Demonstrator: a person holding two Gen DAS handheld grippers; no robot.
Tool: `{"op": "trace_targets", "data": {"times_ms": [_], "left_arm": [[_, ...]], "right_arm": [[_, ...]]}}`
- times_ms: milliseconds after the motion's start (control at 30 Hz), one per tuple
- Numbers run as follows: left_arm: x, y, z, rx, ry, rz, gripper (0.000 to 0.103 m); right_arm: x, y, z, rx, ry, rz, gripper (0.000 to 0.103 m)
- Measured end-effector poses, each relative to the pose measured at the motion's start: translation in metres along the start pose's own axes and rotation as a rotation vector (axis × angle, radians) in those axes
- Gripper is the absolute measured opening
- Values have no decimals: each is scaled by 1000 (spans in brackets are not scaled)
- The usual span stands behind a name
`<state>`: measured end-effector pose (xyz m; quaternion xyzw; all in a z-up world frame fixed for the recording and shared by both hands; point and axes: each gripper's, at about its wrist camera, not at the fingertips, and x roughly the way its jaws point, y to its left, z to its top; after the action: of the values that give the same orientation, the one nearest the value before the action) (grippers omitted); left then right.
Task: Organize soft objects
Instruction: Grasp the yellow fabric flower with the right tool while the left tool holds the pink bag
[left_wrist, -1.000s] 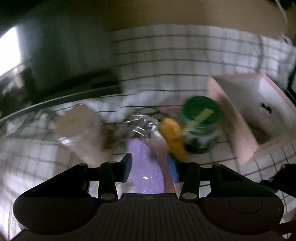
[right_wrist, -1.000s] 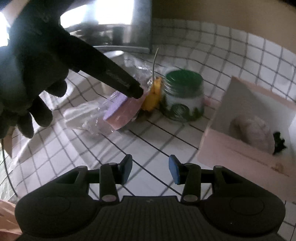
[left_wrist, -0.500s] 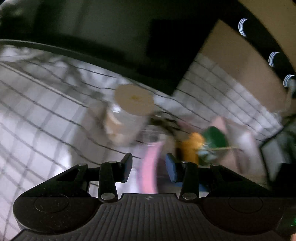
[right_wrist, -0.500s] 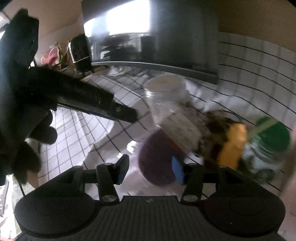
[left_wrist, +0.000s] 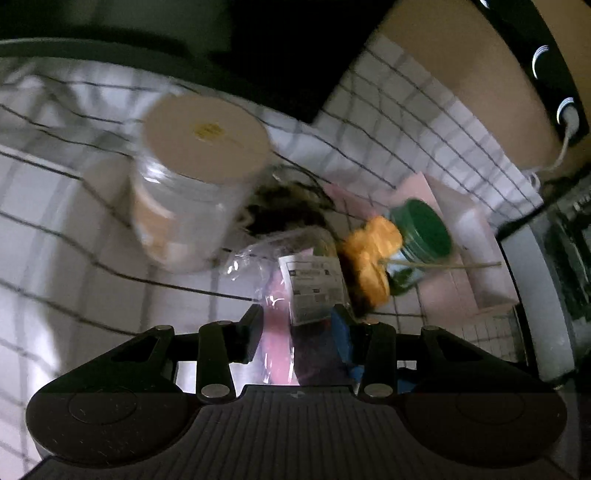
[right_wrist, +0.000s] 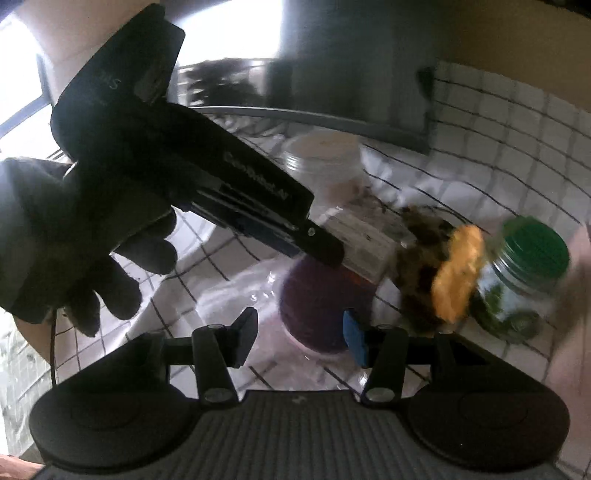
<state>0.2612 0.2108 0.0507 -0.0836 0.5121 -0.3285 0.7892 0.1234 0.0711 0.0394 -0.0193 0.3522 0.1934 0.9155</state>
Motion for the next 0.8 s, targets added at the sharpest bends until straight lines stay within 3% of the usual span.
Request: {"op": "trace_targets", "data": {"times_ms": [100, 233, 400, 533, 600, 667, 733, 800], "left_arm": [[15, -3, 0, 0, 26, 29, 52], [21, 8, 1, -86, 14, -7, 56], [25, 11, -1, -75, 20, -48, 58], [19, 1, -1, -40, 30, -55, 60], [6, -4, -1, -29, -8, -65, 60], [-10, -6, 0, -31, -50, -132, 60], [-21, -7, 1, -45, -73, -245, 60], [-20, -12, 2, -24, -76, -278, 60]], "right_arm": [[5, -3, -5, -10, 12, -30, 51], [4, -6, -4, -8, 3, -49, 52], [-8, -21, -11, 46, -25, -105, 52], [3, -32, -14, 70, 10, -98, 52], [2, -30, -12, 53, -1, -84, 55], [2, -30, -12, 38, -10, -85, 55], [3, -35, -13, 41, -4, -75, 55], [5, -40, -15, 48, 1, -55, 55]]}}
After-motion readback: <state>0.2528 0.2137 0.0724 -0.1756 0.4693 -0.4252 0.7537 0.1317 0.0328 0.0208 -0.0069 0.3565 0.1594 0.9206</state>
